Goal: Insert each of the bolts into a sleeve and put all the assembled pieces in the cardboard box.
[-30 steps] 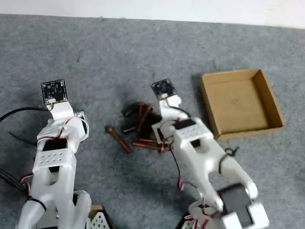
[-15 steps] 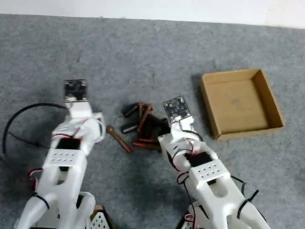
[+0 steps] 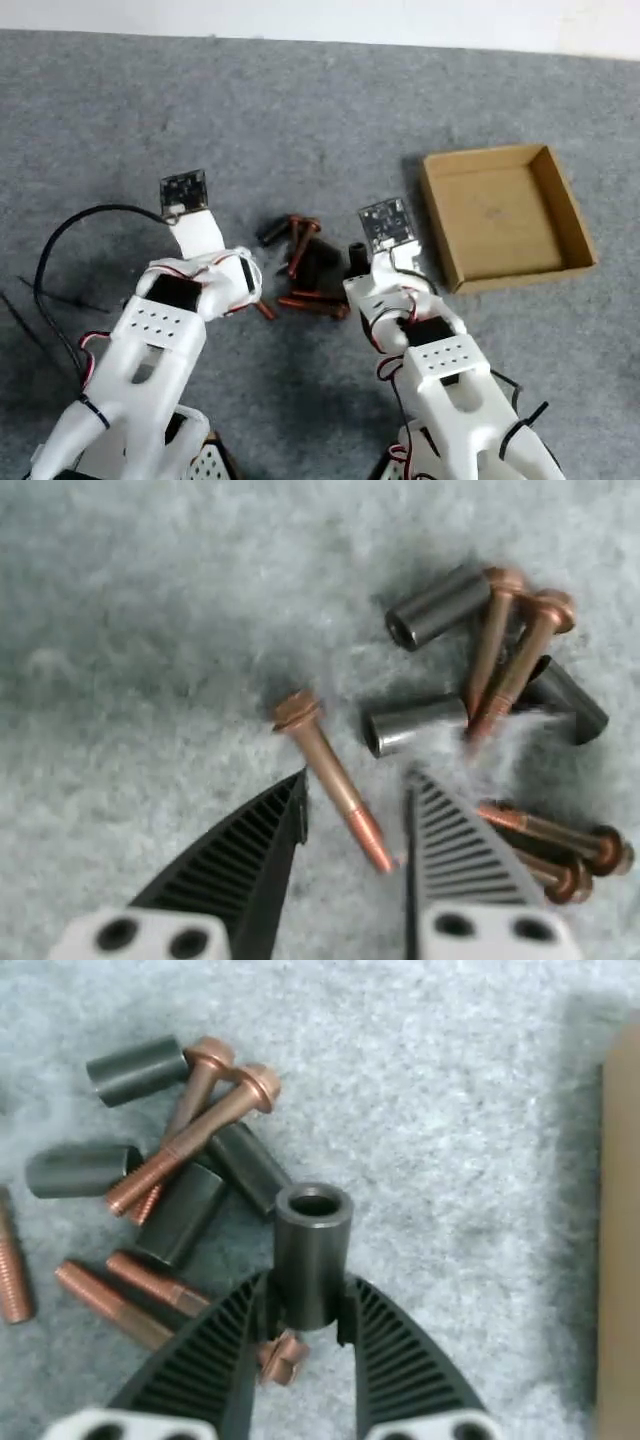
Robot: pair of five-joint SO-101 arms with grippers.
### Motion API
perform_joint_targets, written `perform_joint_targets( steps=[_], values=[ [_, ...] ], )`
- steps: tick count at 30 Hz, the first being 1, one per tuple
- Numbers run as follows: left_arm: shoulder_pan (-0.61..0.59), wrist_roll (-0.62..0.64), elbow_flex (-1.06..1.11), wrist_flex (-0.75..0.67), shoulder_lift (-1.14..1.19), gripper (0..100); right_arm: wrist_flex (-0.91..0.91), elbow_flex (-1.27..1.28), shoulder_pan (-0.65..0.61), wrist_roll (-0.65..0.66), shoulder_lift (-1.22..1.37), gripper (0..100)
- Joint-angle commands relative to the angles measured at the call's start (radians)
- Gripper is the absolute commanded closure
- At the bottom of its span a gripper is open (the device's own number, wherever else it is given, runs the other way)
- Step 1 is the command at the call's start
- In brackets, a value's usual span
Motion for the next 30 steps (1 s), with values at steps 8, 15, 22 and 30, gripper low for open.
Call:
perform_joint_targets(
  steps=[8, 15, 22, 30],
  values=[
    [0.018, 0.106, 0.035, -0.038, -0.028, 88, -0.036, -0.012, 0.013, 0.011, -0.039, 99.4],
    [0.024, 0.106, 0.016, -0.044, 0.125, 88, -0.036, -0.012, 0.013, 0.011, -0.039, 99.4],
    [0.025, 0.115, -0.116, -0.046, 0.404, 88, -0.036, -0.010, 0.013, 0.011, -0.039, 99.4],
    [0.045, 0.173, -0.148, -0.048, 0.424, 88, -0.036, -0.010, 0.013, 0.011, -0.039, 99.4]
  ],
)
